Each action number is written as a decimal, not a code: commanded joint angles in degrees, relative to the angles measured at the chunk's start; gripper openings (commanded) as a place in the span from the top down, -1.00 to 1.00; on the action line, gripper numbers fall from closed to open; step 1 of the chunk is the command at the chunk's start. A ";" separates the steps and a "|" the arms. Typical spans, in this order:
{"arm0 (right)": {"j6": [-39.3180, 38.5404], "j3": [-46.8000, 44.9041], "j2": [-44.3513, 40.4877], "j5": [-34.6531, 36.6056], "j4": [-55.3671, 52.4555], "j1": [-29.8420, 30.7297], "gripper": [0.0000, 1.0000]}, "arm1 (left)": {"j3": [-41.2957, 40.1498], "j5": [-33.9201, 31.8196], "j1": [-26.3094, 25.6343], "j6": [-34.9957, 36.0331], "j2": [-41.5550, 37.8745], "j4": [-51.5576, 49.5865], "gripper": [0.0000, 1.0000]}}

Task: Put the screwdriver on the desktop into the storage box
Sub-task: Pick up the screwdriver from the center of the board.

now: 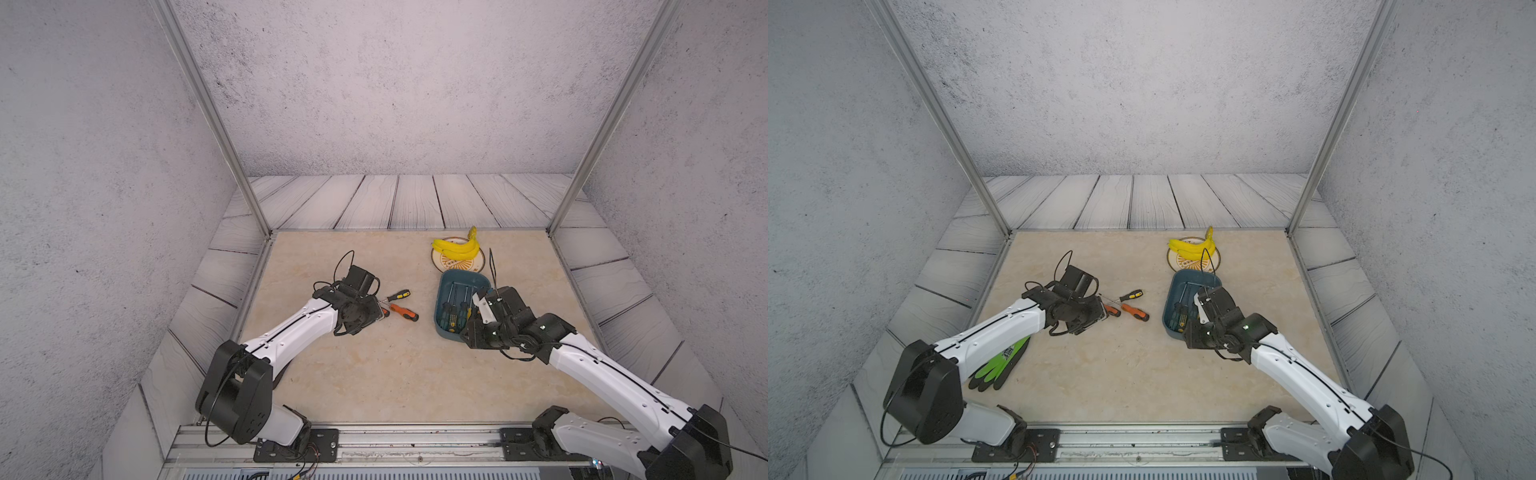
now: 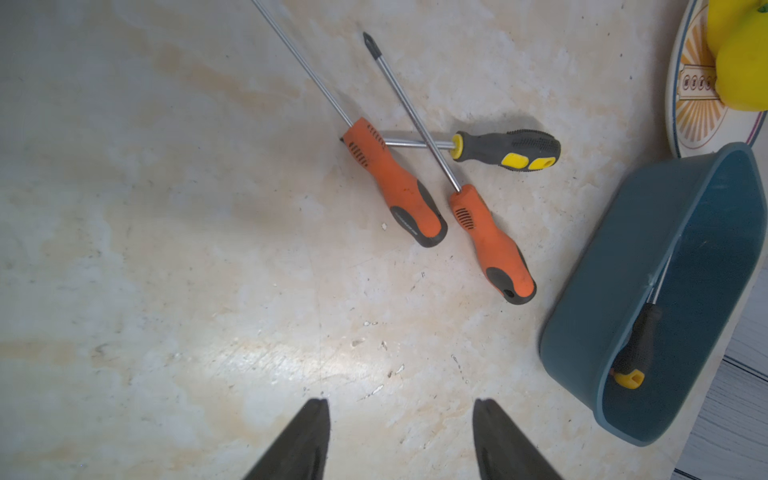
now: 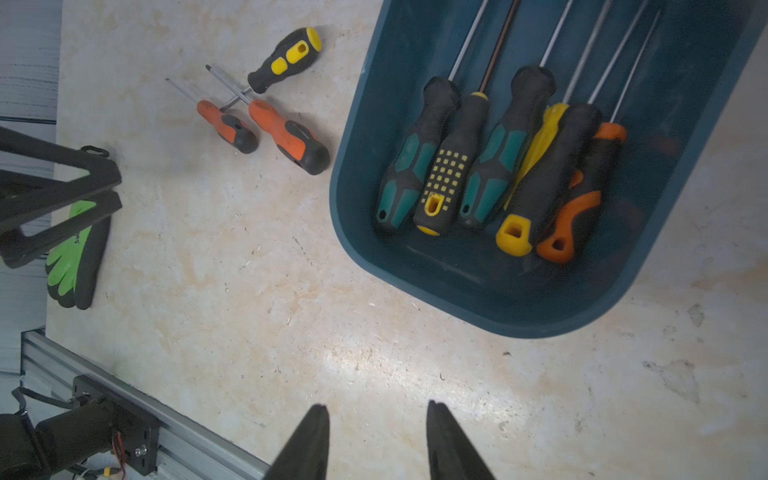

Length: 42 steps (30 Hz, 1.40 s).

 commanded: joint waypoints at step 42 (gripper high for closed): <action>3.67 -2.50 1.37 2.24 2.64 4.30 0.15 | 15.05 2.66 7.16 5.87 24.98 0.03 -0.18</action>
